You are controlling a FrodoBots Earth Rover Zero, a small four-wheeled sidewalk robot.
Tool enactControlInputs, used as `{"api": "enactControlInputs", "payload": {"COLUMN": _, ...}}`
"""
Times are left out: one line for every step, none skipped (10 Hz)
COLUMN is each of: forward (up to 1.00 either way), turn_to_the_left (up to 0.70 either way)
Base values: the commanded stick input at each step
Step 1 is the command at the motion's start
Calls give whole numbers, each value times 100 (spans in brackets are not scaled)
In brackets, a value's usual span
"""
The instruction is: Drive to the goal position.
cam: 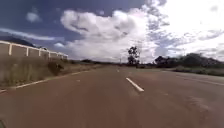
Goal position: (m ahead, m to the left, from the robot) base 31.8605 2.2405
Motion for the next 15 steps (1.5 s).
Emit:
{"api": "enactControlInputs", "payload": {"forward": 100, "turn_to_the_left": 0}}
{"api": "enactControlInputs", "payload": {"forward": 100, "turn_to_the_left": 0}}
{"api": "enactControlInputs", "payload": {"forward": 100, "turn_to_the_left": 0}}
{"api": "enactControlInputs", "payload": {"forward": 100, "turn_to_the_left": 0}}
{"api": "enactControlInputs", "payload": {"forward": 100, "turn_to_the_left": 0}}
{"api": "enactControlInputs", "payload": {"forward": 100, "turn_to_the_left": -40}}
{"api": "enactControlInputs", "payload": {"forward": 100, "turn_to_the_left": -40}}
{"api": "enactControlInputs", "payload": {"forward": 100, "turn_to_the_left": -40}}
{"api": "enactControlInputs", "payload": {"forward": 100, "turn_to_the_left": 0}}
{"api": "enactControlInputs", "payload": {"forward": 100, "turn_to_the_left": 0}}
{"api": "enactControlInputs", "payload": {"forward": 100, "turn_to_the_left": 0}}
{"api": "enactControlInputs", "payload": {"forward": 100, "turn_to_the_left": 0}}
{"api": "enactControlInputs", "payload": {"forward": 100, "turn_to_the_left": 0}}
{"api": "enactControlInputs", "payload": {"forward": 100, "turn_to_the_left": 0}}
{"api": "enactControlInputs", "payload": {"forward": 100, "turn_to_the_left": 0}}
